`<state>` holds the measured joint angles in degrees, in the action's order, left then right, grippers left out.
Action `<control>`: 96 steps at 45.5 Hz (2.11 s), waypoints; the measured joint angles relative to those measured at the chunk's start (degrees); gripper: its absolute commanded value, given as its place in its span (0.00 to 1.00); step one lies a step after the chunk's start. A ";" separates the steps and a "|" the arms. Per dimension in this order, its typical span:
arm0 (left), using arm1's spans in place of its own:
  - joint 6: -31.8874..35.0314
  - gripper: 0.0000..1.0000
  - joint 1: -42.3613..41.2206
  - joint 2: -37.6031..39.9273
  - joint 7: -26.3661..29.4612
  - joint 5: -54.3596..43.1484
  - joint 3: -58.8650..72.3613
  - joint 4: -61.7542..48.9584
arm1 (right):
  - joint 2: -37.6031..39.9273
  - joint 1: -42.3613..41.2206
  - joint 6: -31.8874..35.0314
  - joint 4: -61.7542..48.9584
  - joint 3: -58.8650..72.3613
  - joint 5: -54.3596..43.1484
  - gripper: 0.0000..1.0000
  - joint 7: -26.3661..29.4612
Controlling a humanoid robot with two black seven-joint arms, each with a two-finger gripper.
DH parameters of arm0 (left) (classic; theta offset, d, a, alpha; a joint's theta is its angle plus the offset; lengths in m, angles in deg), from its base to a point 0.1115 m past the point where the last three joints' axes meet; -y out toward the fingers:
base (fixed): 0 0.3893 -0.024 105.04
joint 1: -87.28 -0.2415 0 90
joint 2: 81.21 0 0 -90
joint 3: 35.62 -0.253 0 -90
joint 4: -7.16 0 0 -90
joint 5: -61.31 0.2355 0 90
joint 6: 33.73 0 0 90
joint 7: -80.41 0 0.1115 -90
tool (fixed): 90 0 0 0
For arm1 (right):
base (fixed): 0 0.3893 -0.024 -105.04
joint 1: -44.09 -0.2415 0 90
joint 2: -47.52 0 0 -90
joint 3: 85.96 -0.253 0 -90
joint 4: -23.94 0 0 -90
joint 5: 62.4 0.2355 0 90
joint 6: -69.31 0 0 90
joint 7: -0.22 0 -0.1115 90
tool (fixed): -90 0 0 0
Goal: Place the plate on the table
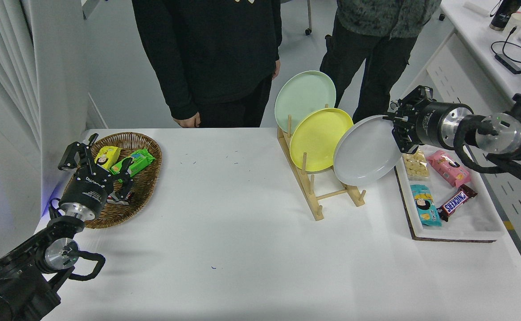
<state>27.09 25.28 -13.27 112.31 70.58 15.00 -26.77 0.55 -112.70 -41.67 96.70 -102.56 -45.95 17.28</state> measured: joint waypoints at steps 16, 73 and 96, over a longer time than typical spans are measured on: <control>0.00 0.98 0.04 0.00 0.00 -0.01 0.00 0.00 | 0.25 -5.19 -3.68 -1.79 -0.08 -0.40 0.00 4.40; 0.00 0.98 0.11 0.00 0.00 -0.01 -0.17 0.00 | -6.38 -31.81 15.34 -2.80 52.67 51.02 0.00 -13.24; 0.00 0.98 0.18 0.00 0.00 -0.05 -0.18 0.00 | -8.96 -28.07 12.43 -0.36 54.39 74.85 0.00 -16.06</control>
<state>27.09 25.46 -13.27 112.31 70.54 14.82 -26.77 -8.42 -140.77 -29.23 96.34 -48.17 28.90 1.22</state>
